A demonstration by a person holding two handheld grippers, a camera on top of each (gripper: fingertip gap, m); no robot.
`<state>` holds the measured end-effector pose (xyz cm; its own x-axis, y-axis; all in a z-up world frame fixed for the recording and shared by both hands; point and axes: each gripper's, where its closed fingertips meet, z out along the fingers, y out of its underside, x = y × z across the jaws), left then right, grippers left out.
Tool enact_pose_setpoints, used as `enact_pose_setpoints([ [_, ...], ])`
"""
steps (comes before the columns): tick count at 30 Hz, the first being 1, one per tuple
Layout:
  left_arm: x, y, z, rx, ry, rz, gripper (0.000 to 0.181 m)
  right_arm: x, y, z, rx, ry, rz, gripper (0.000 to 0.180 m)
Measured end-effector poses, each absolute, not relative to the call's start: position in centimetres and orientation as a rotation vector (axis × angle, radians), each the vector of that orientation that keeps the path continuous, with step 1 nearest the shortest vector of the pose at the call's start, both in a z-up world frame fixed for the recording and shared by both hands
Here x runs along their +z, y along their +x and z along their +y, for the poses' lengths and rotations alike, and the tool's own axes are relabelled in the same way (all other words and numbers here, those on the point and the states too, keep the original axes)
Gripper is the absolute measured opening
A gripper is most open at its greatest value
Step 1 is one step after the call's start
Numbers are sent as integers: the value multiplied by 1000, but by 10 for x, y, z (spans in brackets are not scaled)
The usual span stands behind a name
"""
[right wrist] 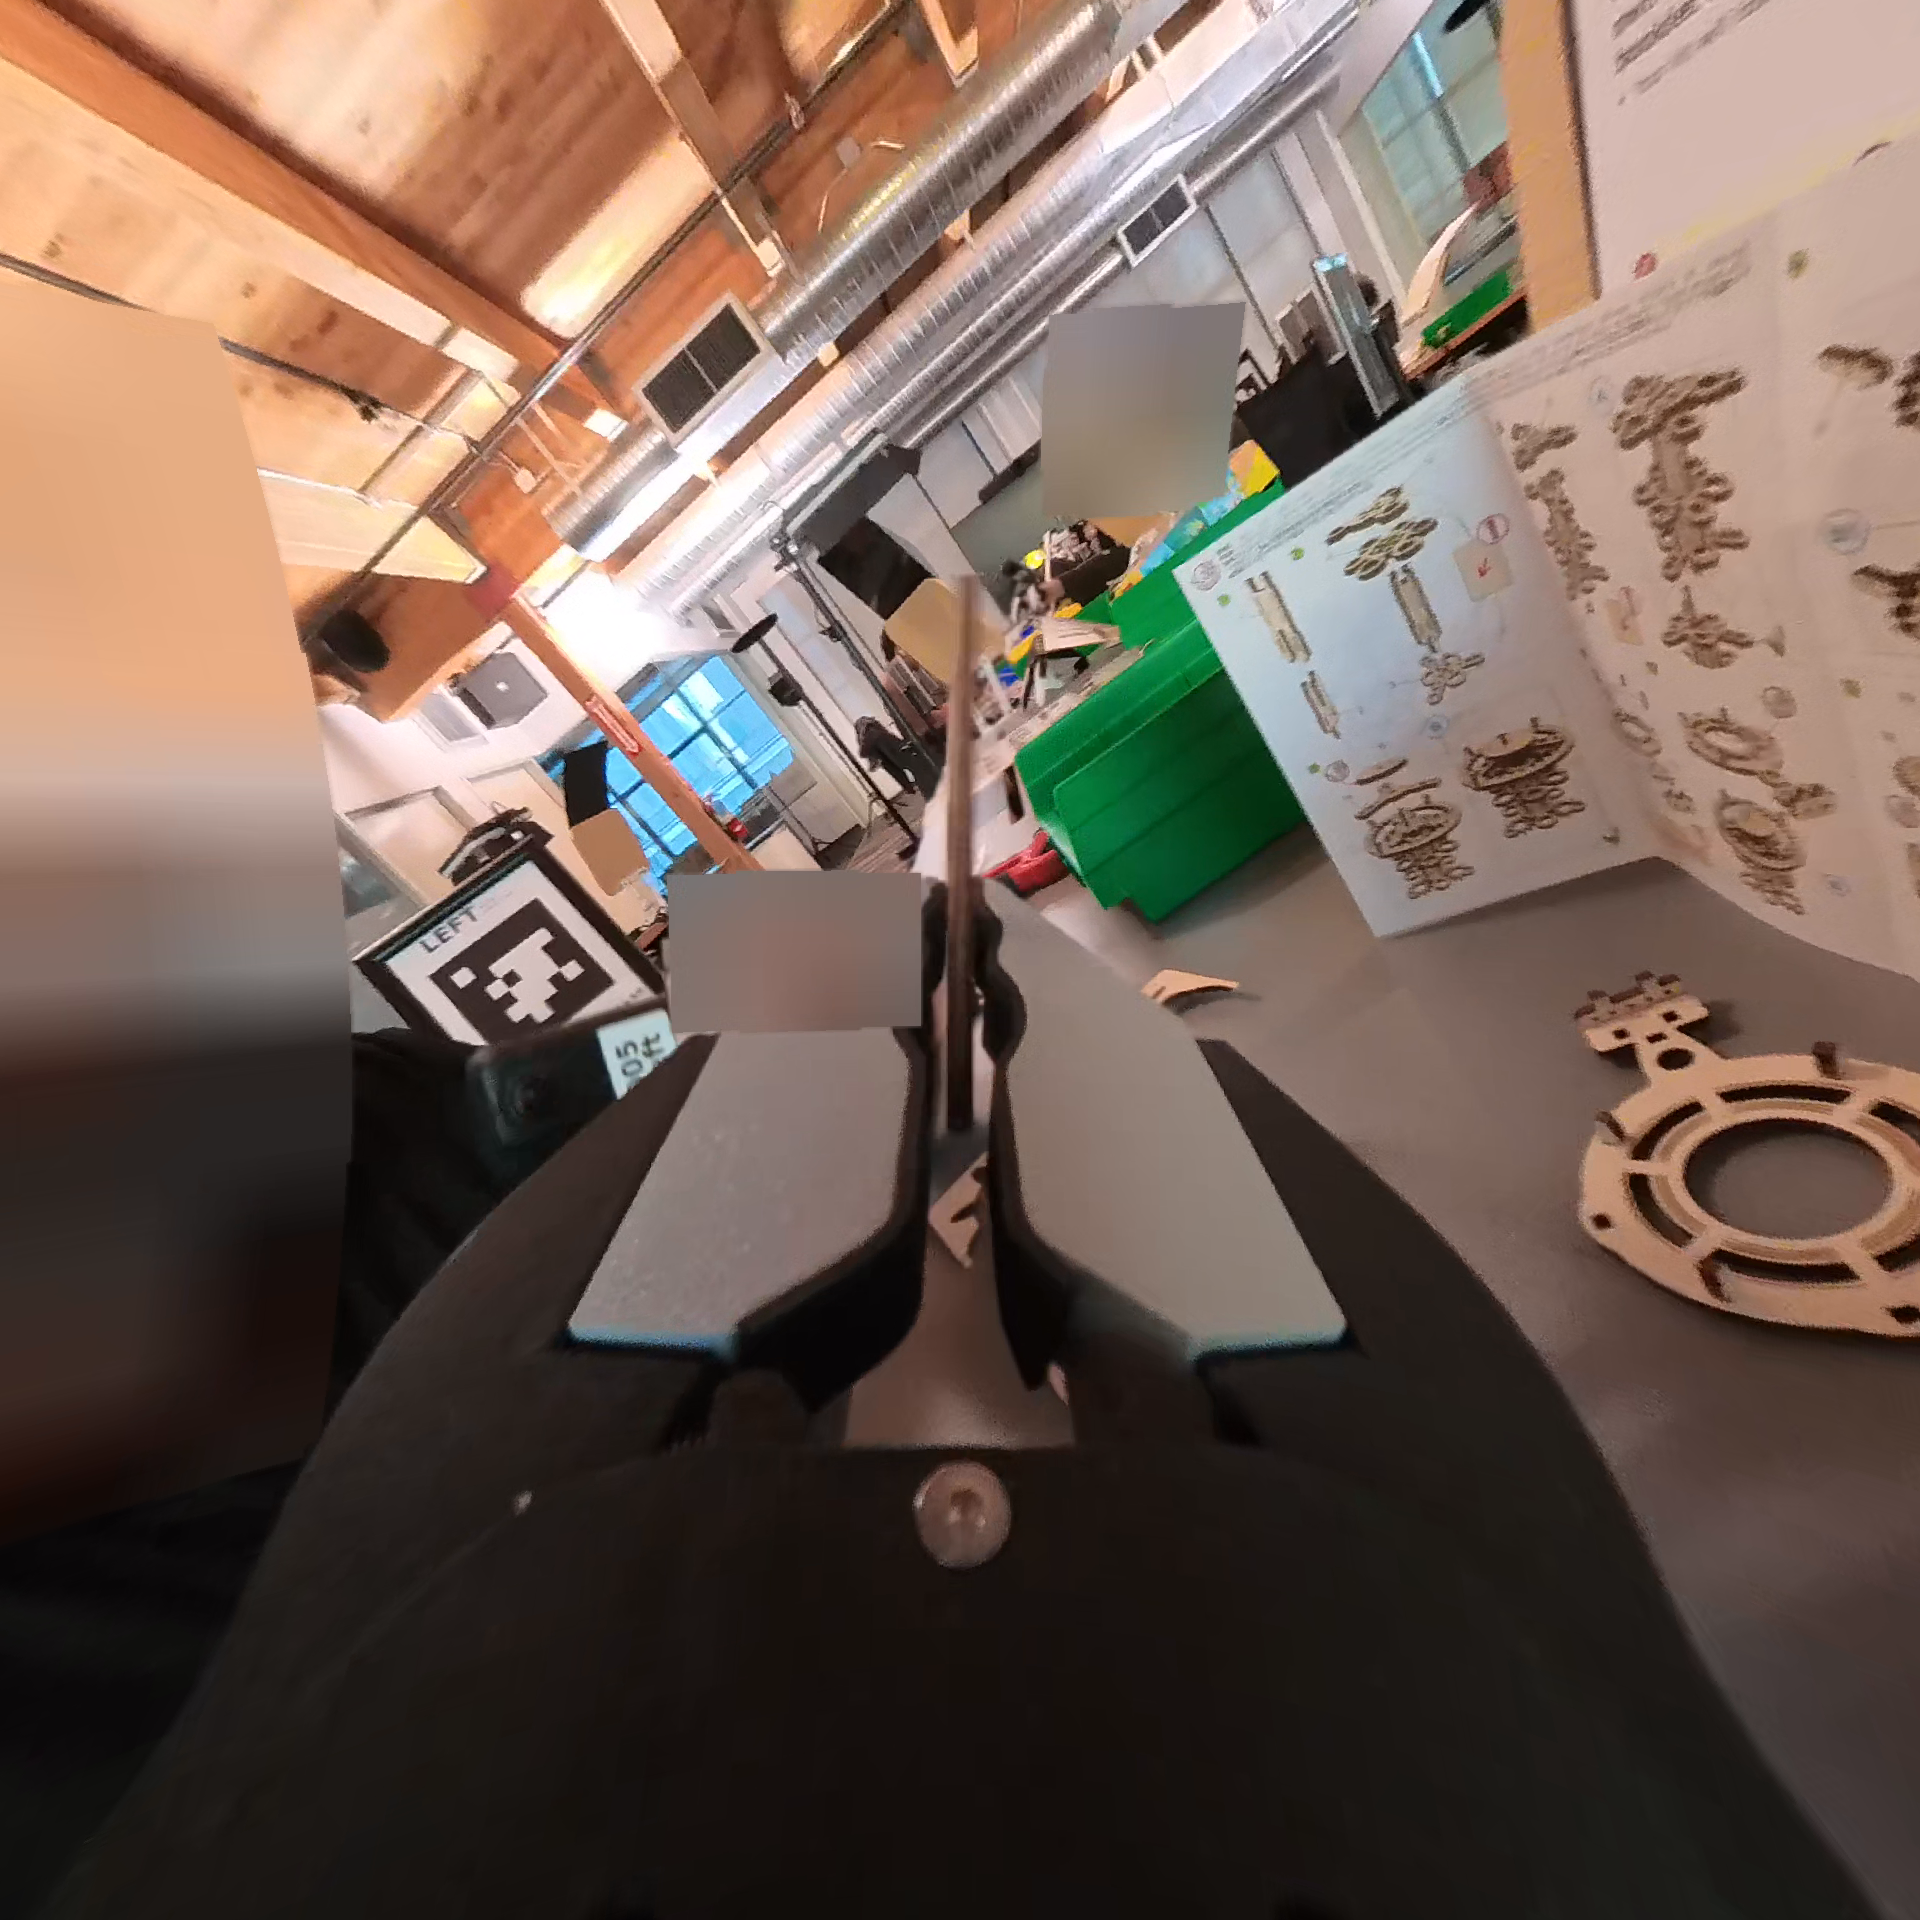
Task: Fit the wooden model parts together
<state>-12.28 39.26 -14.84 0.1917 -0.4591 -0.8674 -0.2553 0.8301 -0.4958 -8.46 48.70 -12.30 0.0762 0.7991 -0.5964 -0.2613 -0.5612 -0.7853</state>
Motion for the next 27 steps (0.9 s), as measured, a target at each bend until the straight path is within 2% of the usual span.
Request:
enact_pose_setpoints([
  [3,-134,-136,395,-380,-712,1356,31,-128,-81,491,1544,-1565,-569,0],
  [5,-119,-146,426,-431,-877,1209,24,-129,-84,488,1567,-1569,-585,0],
  [8,-132,-156,470,-503,-1192,1110,38,-134,-94,483,1589,-1597,-631,0],
  [11,-157,-150,477,-704,-1436,1118,48,-140,-106,476,1590,-1629,-699,0],
  [12,-162,-147,473,-783,-1471,1131,44,-142,-110,473,1595,-1637,-721,0],
  [15,-165,-141,462,-984,-1511,1138,15,-148,-121,466,1604,-1662,-779,0],
  [18,-160,-143,457,-1205,-1565,1092,0,-147,-120,471,1607,-1659,-740,6],
  [22,-160,-149,467,-1319,-1619,994,0,-131,-98,482,1663,-1576,-597,22],
  [27,-159,-151,471,-1440,-1638,922,0,-124,-83,491,1646,-1539,-518,22],
])
